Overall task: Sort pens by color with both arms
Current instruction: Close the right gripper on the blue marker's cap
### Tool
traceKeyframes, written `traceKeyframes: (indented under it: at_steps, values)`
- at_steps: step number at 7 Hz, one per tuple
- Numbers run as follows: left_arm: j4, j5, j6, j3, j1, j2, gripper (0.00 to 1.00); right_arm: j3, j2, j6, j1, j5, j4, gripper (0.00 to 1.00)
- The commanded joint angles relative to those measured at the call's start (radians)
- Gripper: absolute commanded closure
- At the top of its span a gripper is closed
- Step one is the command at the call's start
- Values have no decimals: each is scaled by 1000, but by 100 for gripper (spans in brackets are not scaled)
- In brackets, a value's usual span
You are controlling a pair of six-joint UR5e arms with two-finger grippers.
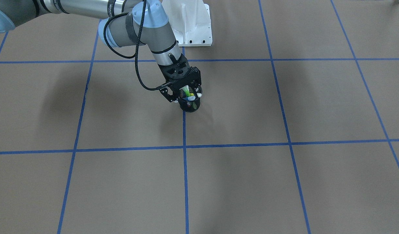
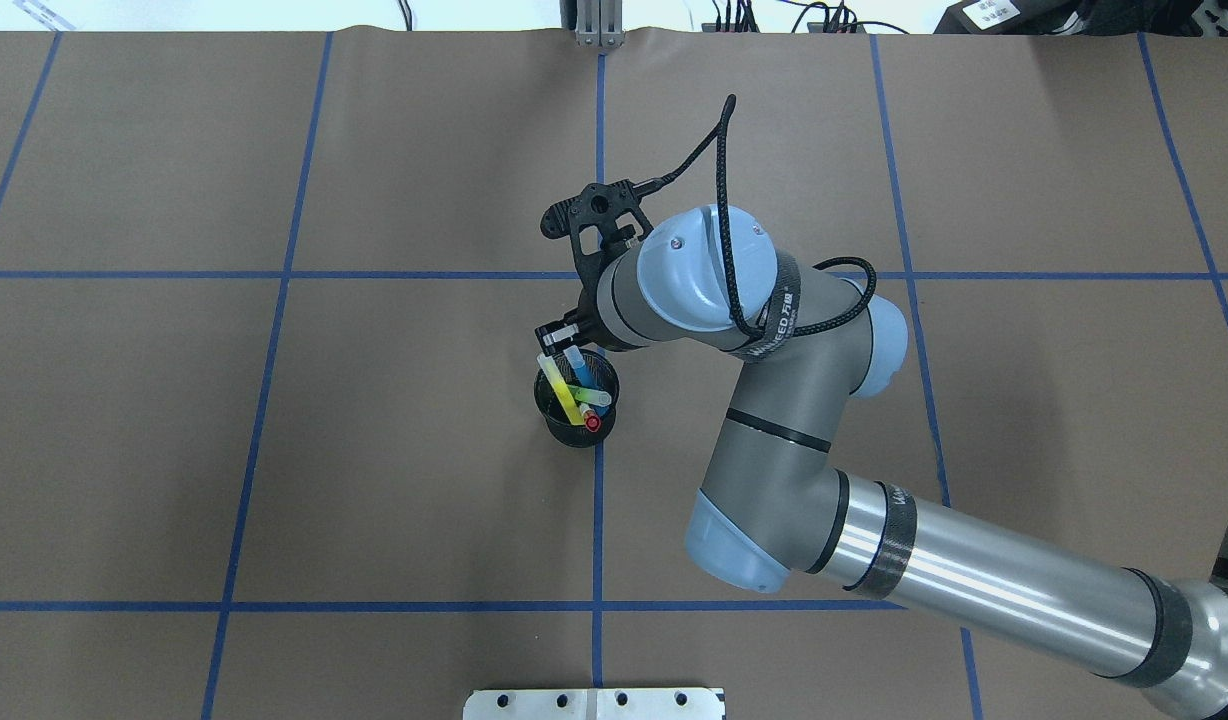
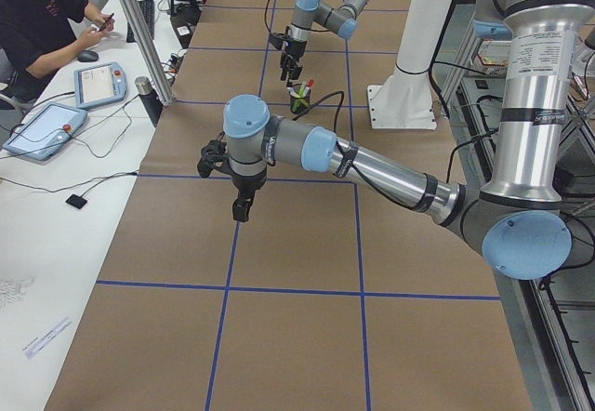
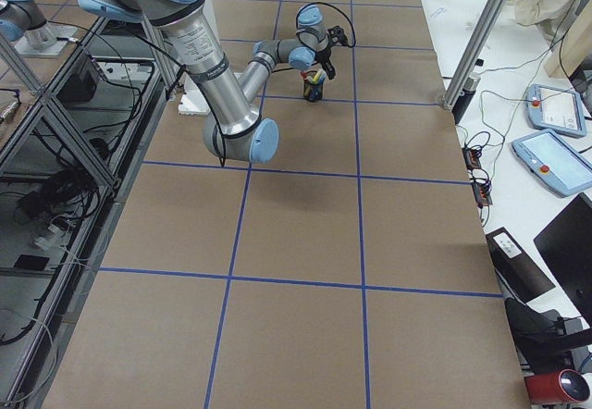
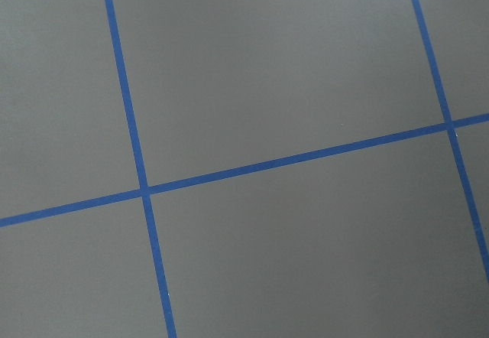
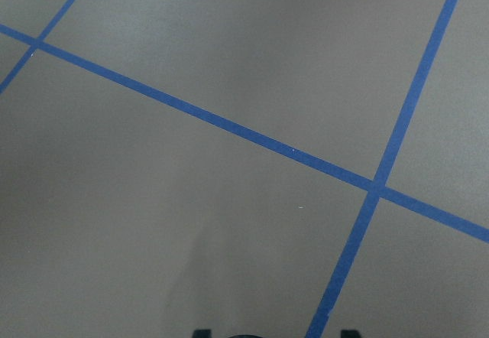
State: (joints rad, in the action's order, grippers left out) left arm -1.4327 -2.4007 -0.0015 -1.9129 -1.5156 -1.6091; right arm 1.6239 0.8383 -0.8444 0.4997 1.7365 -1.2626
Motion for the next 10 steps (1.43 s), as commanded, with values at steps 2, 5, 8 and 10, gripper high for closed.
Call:
traceKeyframes:
  at_steps: [2,5,8,10]
  values:
    - [-2,0,0,2,0,3,1,-4,-4,5,-7,0,-21,35]
    - [-2,0,0,2,0,5,1,-4,-8,5,-15,0,-29,34]
    - [-2,0,0,0,0,6,1,-6,-16,8,-16,0,-64,38]
    - [-2,0,0,0,0,6,1,-4,-36,8,-16,0,-101,41]
